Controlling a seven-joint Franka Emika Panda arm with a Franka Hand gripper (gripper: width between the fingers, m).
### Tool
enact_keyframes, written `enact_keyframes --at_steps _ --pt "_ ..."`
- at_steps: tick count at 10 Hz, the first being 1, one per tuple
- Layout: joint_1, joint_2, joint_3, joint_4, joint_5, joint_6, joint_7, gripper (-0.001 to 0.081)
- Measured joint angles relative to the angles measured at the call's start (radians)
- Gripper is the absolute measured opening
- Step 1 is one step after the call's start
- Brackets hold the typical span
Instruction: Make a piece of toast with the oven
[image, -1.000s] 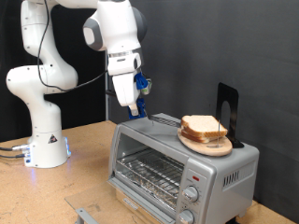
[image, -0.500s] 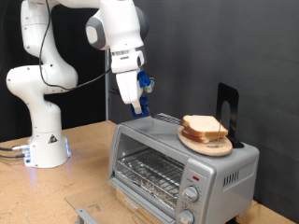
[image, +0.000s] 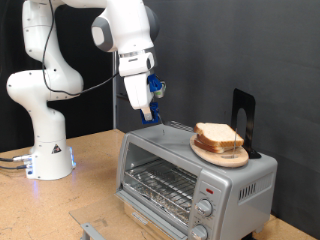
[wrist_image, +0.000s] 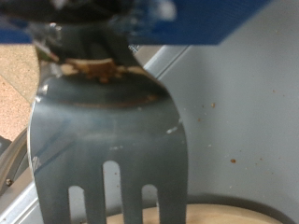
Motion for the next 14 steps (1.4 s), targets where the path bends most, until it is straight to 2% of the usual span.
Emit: enact_keyframes --at_steps 5,8,11,14 --pt "-0.001 -0.002 -0.001 0.003 0.000 -0.007 0.014 0.0400" --pt "-0.001 0.036 0.004 0.042 -0.024 -0.018 0.058 0.0400" --pt "0.000 0.088 0.020 0.101 -0.040 -0.073 0.074 0.0400" --pt "0.001 0.103 0.040 0.121 -0.043 -0.096 0.081 0.0400"
